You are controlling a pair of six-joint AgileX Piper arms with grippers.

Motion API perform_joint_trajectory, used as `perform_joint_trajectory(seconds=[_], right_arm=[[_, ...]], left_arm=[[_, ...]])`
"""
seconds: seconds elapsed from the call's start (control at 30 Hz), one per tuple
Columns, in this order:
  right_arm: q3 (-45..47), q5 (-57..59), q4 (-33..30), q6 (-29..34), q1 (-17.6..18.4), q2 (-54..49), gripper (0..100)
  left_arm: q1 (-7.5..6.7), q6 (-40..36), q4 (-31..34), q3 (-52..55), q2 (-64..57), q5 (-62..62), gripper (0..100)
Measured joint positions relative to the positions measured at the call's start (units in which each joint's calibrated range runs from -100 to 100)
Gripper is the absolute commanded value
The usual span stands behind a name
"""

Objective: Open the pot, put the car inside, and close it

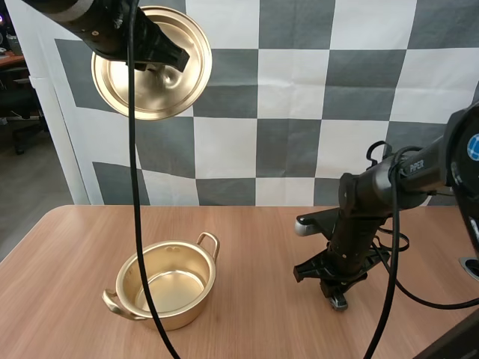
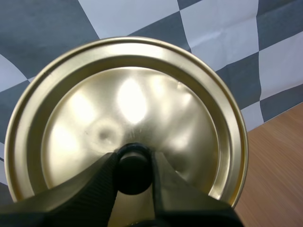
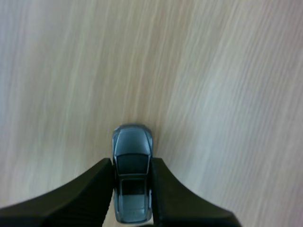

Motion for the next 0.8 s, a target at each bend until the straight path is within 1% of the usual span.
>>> perform_joint_trajectory(seconds=[0.2, 0.3, 0.4, 0.57, 0.63, 0.7, 0.77, 0.8], right_arm=[[-7.5, 7.7, 0.4, -0.8, 0.4, -5.8, 0], [-12.1, 11.3, 0.4, -1.6, 1.5, -9.2, 0], [-16.6, 14.2, 0.4, -2.0, 3.4, -11.6, 0], [-18.9, 15.1, 0.6, -2.0, 5.0, -11.9, 0], [-21.7, 15.3, 0.5, -2.0, 7.4, -11.7, 0], [-25.9, 15.5, 0.5, -2.0, 12.2, -11.5, 0], [-27.0, 15.1, 0.5, -1.7, 14.6, -11.5, 0], [-27.2, 15.1, 0.5, -1.6, 14.8, -11.5, 0]], left_arm=[[0.00, -0.2, 0.2, -5.3, -0.8, 2.5, 0], [0.00, -0.3, 0.2, -9.2, -1.1, 5.1, 0], [0.00, -0.8, 0.3, -13.8, -1.1, 5.3, 0], [0.00, -1.5, 0.5, -17.9, -1.1, 5.7, 0], [0.00, -2.6, 1.3, -22.4, -1.1, 6.8, 0], [0.00, -4.4, 2.0, -27.8, -1.1, 6.7, 0], [0.00, -5.6, 3.1, -31.7, -1.1, 6.7, 0], [0.00, -5.8, 3.3, -32.7, -1.1, 6.7, 0]])
